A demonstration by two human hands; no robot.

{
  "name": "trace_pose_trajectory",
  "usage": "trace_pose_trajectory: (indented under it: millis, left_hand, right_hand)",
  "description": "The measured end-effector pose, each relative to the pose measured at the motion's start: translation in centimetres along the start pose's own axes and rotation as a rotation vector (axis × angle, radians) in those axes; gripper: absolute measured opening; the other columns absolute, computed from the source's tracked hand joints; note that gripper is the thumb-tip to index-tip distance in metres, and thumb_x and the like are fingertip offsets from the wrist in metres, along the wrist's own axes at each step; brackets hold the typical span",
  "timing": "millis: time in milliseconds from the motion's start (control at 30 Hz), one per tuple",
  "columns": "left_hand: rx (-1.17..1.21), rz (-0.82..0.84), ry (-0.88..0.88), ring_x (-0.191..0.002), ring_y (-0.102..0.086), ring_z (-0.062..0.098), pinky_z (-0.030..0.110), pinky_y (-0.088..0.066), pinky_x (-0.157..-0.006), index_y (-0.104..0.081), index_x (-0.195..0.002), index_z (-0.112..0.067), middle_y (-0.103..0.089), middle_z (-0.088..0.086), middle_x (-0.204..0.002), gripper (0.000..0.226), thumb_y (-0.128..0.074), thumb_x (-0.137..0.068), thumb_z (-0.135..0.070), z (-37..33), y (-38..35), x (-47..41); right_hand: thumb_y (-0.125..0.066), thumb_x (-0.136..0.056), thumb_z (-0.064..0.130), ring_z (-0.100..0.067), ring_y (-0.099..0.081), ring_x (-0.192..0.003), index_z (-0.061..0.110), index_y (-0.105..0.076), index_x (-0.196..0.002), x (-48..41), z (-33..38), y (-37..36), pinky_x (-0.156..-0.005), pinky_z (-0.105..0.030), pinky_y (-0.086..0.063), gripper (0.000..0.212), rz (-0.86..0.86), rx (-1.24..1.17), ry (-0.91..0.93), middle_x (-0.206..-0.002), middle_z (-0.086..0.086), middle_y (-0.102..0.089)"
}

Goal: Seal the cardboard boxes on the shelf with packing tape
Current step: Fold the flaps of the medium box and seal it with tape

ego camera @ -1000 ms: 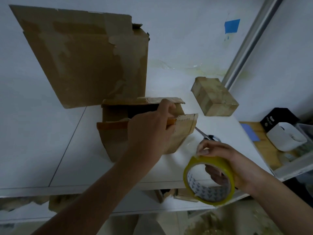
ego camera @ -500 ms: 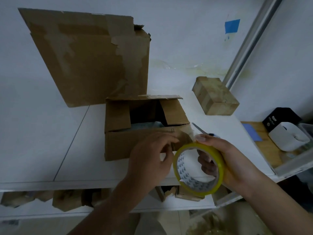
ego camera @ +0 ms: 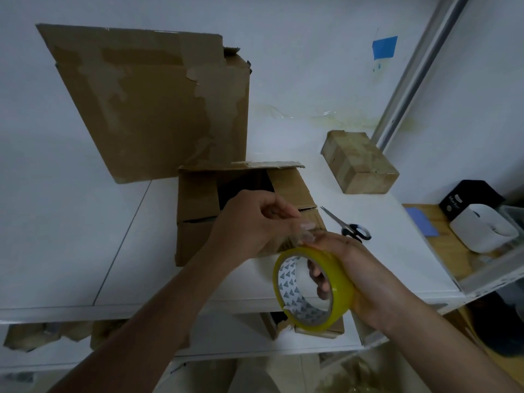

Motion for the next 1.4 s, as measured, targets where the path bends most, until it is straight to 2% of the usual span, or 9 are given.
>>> trace_pose_trajectory:
  millis: [267, 400, 567, 733, 867, 967, 1100, 1167, 1400]
  left_hand:
    - [0.056, -0.028, -0.036, -0.078, -0.067, 0.001, 0.015, -0.050, -0.070, -0.077, -0.086, -0.024, -0.074, -0.009, -0.080, 0.019, -0.085, -0.071, -0.034, -0.4, 0.5, -0.6]
    - [0.085, 0.015, -0.041, -0.084, -0.069, 0.006, 0.028, -0.056, -0.081, -0.075, -0.094, -0.025, -0.075, -0.008, -0.085, 0.027, -0.087, -0.071, -0.031, -0.3, 0.5, -0.7]
    - [-0.027, 0.071, 0.003, -0.078, -0.064, -0.007, 0.019, -0.048, -0.068, -0.075, -0.089, -0.032, -0.071, -0.019, -0.082, 0.045, -0.062, -0.068, -0.069, 0.0, 0.1, -0.6]
    - [0.037, 0.083, -0.020, -0.077, -0.068, 0.001, 0.006, -0.046, -0.064, -0.078, -0.087, -0.017, -0.075, -0.005, -0.081, 0.020, -0.079, -0.080, -0.035, 0.0, 0.2, -0.6]
    - [0.060, 0.044, -0.062, -0.073, -0.067, 0.000, 0.007, -0.047, -0.064, -0.078, -0.085, -0.015, -0.073, -0.005, -0.077, 0.012, -0.079, -0.080, -0.027, -0.2, 0.5, -0.8]
    - [0.028, 0.021, -0.072, -0.072, -0.066, 0.000, 0.018, -0.052, -0.069, -0.077, -0.081, -0.021, -0.072, -0.008, -0.074, 0.010, -0.078, -0.081, -0.031, 0.1, 0.4, -1.1]
    - [0.055, -0.011, -0.067, -0.070, -0.066, 0.004, 0.044, -0.059, -0.077, -0.077, -0.080, -0.020, -0.071, -0.011, -0.068, 0.015, -0.077, -0.082, -0.035, 0.2, 0.5, -1.4]
    - [0.041, -0.050, -0.094, -0.071, -0.067, 0.009, 0.050, -0.058, -0.076, -0.077, -0.079, -0.023, -0.071, -0.009, -0.069, 0.017, -0.077, -0.081, -0.040, -0.2, 0.6, -1.4]
    - [-0.048, -0.129, -0.158, -0.067, -0.060, -0.003, 0.015, -0.043, -0.062, -0.076, -0.077, -0.025, -0.067, -0.019, -0.066, 0.018, -0.076, -0.082, -0.042, -0.5, 0.9, -1.1]
  right_hand:
    - [-0.065, -0.085, 0.020, -0.018, -0.046, -0.044, 0.009, -0.065, -0.086, 0.4, 0.7, -0.2, -0.043, -0.025, -0.042, 0.011, 0.017, -0.014, 0.009, -0.062, -0.012, -0.055]
    - [-0.062, -0.086, 0.013, -0.020, -0.047, -0.044, 0.008, -0.067, -0.094, 0.5, 1.0, -0.2, -0.043, -0.024, -0.043, 0.010, 0.020, -0.017, 0.047, -0.062, -0.013, -0.055]
    - [-0.062, -0.087, 0.011, -0.022, -0.049, -0.044, 0.006, -0.065, -0.097, 0.7, 1.1, -0.6, -0.045, -0.026, -0.047, 0.011, 0.036, -0.025, 0.083, -0.064, -0.015, -0.056]
    - [-0.069, -0.074, 0.015, -0.026, -0.056, -0.053, 0.006, -0.065, -0.097, 1.0, 1.1, -1.3, -0.047, -0.029, -0.051, 0.024, 0.042, -0.038, 0.070, -0.071, -0.019, -0.060]
    - [-0.076, -0.066, 0.011, -0.041, -0.057, -0.087, 0.003, -0.064, -0.109, 1.0, 0.4, -1.6, -0.075, -0.042, -0.054, 0.046, 0.051, -0.074, 0.025, -0.090, -0.026, -0.069]
    - [-0.068, -0.073, 0.009, -0.042, -0.054, -0.089, 0.004, -0.055, -0.123, 1.5, 0.4, -2.7, -0.082, -0.044, -0.050, 0.052, 0.125, -0.085, -0.006, -0.088, -0.023, -0.072]
    - [-0.058, -0.089, 0.012, -0.030, -0.059, -0.069, 0.006, -0.056, -0.125, 1.8, 0.9, -2.4, -0.066, -0.033, -0.053, 0.036, 0.081, -0.031, -0.041, -0.082, -0.018, -0.071]
    - [-0.060, -0.089, 0.012, -0.032, -0.059, -0.082, 0.005, -0.062, -0.120, 1.9, 0.6, -1.9, -0.070, -0.033, -0.054, 0.032, 0.049, -0.052, -0.093, -0.086, -0.019, -0.071]
    - [-0.068, -0.086, 0.022, -0.030, -0.051, -0.088, 0.007, -0.065, -0.083, 3.2, -3.0, -1.5, -0.090, -0.042, -0.048, 0.016, -0.007, -0.147, -0.398, -0.086, -0.018, -0.061]
Point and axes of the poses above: each hand's wrist, its own x-axis away from the middle knuckle, its own y-axis out of the back of the hand, z = x × y, the point moved 9 cm from there along -x, towards the middle knuckle
